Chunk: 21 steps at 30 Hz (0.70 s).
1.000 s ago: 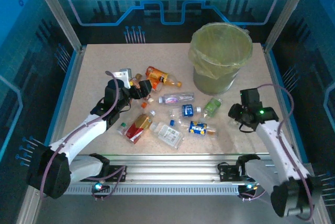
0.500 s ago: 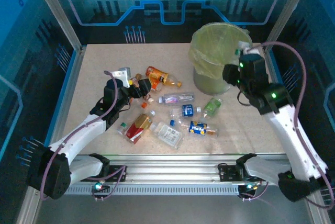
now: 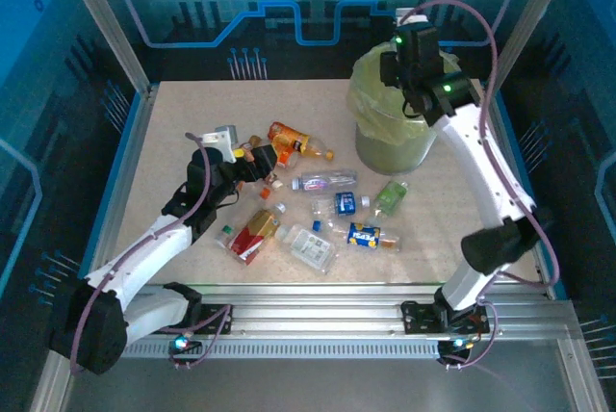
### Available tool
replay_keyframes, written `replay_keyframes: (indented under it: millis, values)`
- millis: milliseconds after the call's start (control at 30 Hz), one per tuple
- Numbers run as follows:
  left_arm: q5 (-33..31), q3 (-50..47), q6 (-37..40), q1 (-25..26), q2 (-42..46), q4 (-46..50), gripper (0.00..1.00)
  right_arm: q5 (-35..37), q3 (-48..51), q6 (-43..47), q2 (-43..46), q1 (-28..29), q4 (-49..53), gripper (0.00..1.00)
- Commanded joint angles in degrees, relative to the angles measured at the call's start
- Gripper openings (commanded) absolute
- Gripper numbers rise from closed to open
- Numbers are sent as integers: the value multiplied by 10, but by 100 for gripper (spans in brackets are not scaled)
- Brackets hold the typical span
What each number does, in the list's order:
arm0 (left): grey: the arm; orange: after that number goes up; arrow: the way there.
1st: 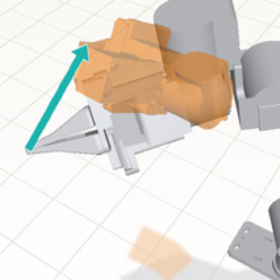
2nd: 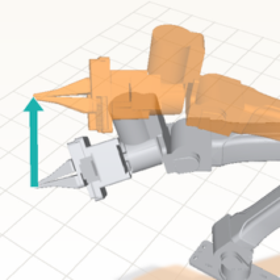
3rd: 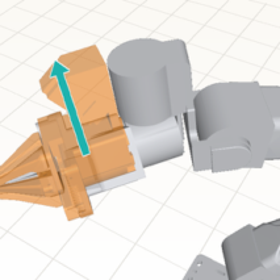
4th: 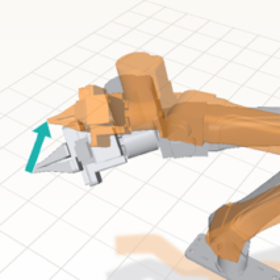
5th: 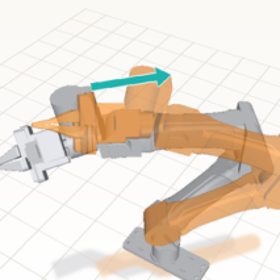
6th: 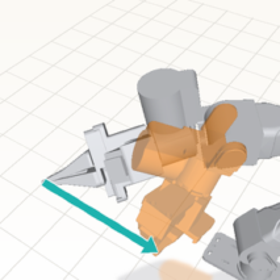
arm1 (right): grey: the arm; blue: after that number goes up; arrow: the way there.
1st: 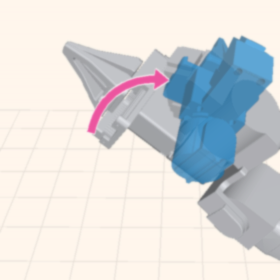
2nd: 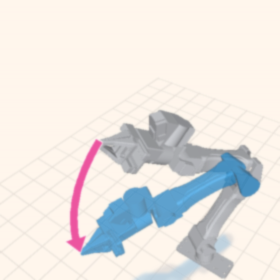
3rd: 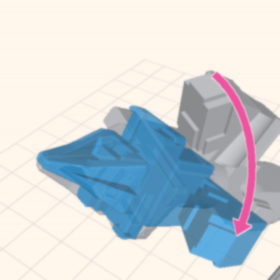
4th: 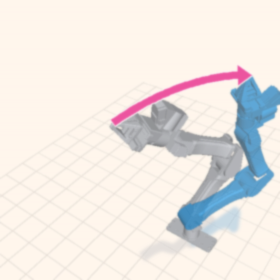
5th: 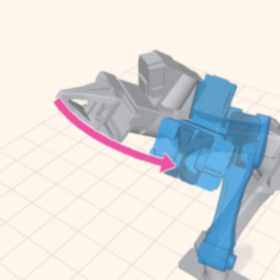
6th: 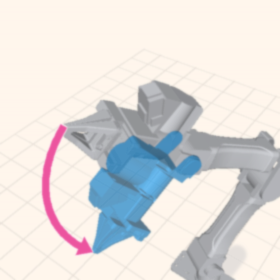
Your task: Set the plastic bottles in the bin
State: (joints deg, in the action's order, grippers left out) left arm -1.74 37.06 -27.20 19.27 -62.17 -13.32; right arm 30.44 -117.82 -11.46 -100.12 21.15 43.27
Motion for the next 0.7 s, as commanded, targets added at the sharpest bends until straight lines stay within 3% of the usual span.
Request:
replay_keyframes:
  millis: [0,300,667]
  values:
    - [14,-5,-13,-5,16,5,99,3,-66,24,-53,-21,22,32]
    - [4,-10,-7,-5,36,29,99,-26,-131,32,-181,-48,96,30]
    - [-9,-7,-4,-6,39,44,99,-118,-63,28,-202,-79,120,32]
